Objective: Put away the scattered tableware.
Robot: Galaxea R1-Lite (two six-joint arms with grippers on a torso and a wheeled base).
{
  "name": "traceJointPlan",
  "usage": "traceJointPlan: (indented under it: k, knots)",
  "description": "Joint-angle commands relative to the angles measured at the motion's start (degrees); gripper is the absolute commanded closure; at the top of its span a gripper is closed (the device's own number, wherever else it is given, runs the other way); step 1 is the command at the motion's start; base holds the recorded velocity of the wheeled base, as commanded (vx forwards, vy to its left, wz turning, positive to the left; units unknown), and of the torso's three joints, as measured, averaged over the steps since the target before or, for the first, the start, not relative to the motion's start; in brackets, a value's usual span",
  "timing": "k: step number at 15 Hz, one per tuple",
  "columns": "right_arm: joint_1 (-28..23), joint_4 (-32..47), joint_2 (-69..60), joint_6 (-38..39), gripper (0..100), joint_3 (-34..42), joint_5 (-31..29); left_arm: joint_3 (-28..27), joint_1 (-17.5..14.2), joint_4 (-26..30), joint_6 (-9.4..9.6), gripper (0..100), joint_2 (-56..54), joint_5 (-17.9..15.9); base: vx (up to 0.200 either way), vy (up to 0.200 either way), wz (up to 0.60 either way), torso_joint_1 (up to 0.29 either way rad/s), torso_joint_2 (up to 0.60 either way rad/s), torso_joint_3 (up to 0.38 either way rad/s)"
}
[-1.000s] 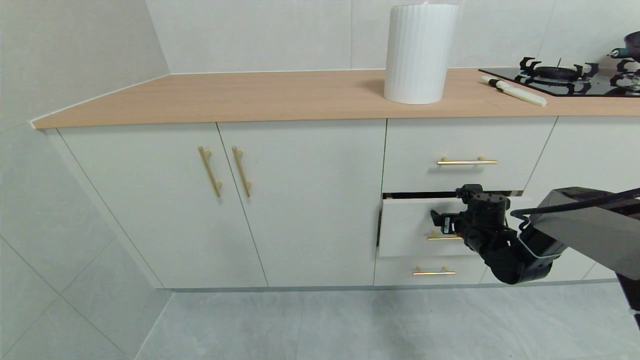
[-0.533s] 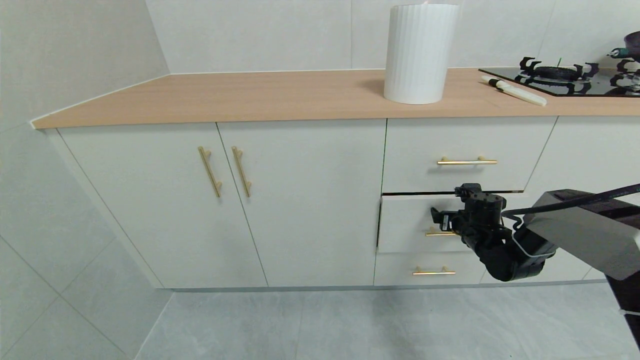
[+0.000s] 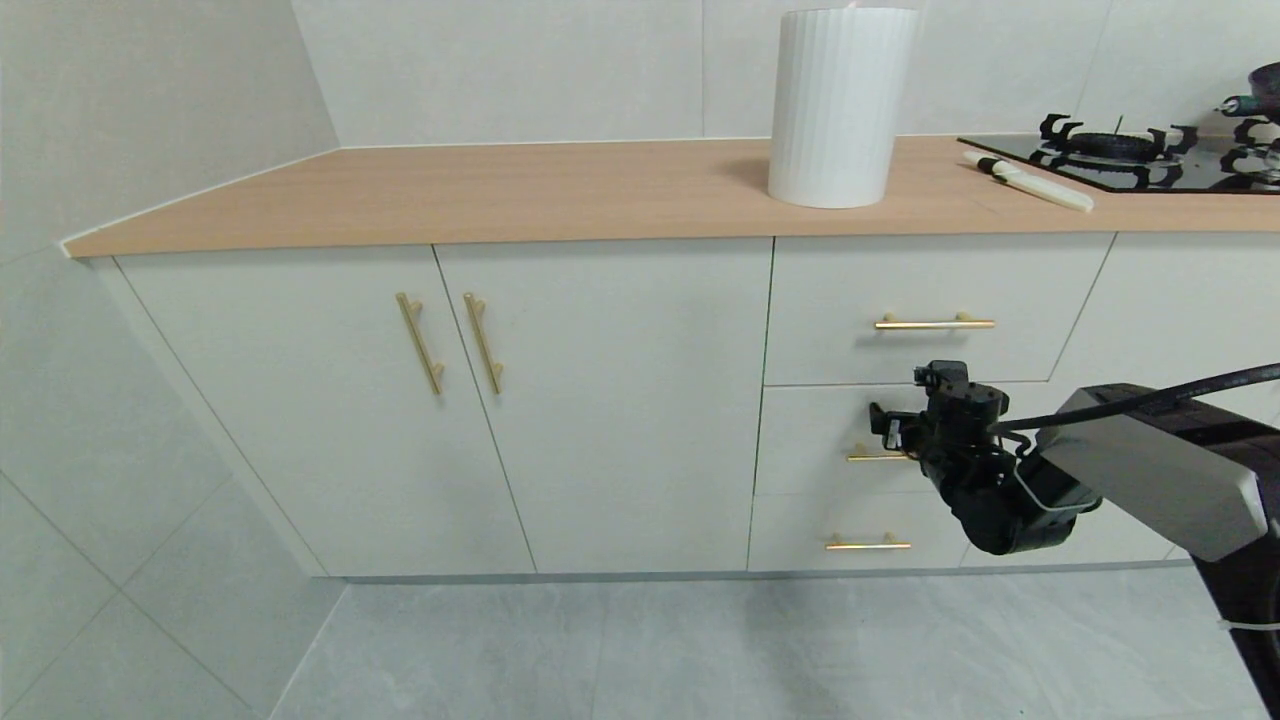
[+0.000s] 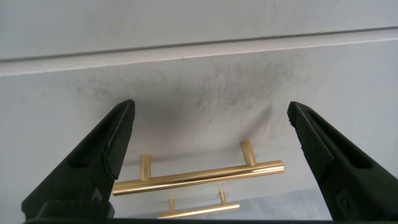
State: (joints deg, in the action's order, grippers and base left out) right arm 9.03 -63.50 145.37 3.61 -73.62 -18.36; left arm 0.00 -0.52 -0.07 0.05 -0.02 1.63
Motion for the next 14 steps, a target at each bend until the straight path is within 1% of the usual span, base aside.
traceJointPlan:
  k: [1,9,13,14]
  knots:
    - [-0.2,0.0,1.0,0.0,0,-0.9,-0.2,0.0,0.0,0.0,0.04,0,0.0,0.0,0.000,0.000,0.00,0.000,0.00,0.000]
    - [-0.2,-1.3,0.4,0.0,0,-0.1,-0.3,0.0,0.0,0.0,0.04,0,0.0,0.0,0.000,0.000,0.00,0.000,0.00,0.000]
    - [0.1,-2.0,-6.5,0.2,0,9.5,0.2,0.0,0.0,0.0,-0.05,0,0.0,0.0,0.000,0.000,0.00,0.000,0.00,0.000]
    - [0.3,-4.5,-9.6,0.3,0,14.3,0.2,0.0,0.0,0.0,0.04,0,0.0,0.0,0.000,0.000,0.00,0.000,0.00,0.000]
